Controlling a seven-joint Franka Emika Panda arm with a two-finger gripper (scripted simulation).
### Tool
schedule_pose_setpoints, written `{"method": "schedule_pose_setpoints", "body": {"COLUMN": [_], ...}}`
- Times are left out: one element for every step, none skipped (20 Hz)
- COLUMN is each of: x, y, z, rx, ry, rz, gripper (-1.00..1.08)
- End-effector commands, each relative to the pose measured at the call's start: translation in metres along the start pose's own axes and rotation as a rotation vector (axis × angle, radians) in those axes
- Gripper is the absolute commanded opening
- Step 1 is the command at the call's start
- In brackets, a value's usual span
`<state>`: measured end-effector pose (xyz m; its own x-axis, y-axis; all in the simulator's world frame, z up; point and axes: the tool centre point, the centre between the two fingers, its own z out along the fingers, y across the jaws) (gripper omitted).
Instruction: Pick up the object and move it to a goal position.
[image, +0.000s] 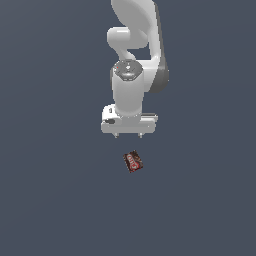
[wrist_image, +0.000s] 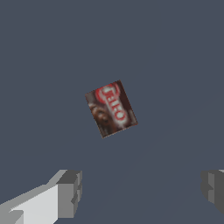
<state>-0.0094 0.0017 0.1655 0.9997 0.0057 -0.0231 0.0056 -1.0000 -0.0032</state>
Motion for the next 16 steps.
{"method": "schedule_pose_setpoints", "body": {"x": [0.000, 0.000, -0.001, -0.002, -0.004, -0.007, -0.010, -0.012, -0.014, -0.016, -0.017, -0.017, -0.017, -0.016, -0.016, -0.016], "y": [0.000, 0.000, -0.001, -0.002, -0.004, -0.007, -0.010, -0.012, -0.014, -0.015, -0.016, -0.017, -0.016, -0.016, -0.016, -0.016], "z": [0.000, 0.000, 0.001, 0.002, 0.003, 0.005, 0.007, 0.009, 0.010, 0.011, 0.012, 0.012, 0.012, 0.011, 0.011, 0.011], "rx": [0.000, 0.000, -0.001, -0.001, -0.002, -0.003, -0.005, -0.006, -0.007, -0.008, -0.008, -0.009, -0.008, -0.008, -0.008, -0.008], "ry": [0.000, -0.001, -0.004, -0.009, -0.015, -0.024, -0.034, -0.043, -0.050, -0.055, -0.059, -0.060, -0.059, -0.057, -0.057, -0.057], "rz": [0.000, -0.001, -0.003, -0.006, -0.011, -0.018, -0.025, -0.032, -0.038, -0.042, -0.045, -0.046, -0.045, -0.043, -0.042, -0.042], "gripper": [1.00, 1.00, 1.00, 1.00, 1.00, 1.00, 1.00, 1.00, 1.00, 1.00, 1.00, 1.00, 1.00, 1.00, 1.00, 1.00]}}
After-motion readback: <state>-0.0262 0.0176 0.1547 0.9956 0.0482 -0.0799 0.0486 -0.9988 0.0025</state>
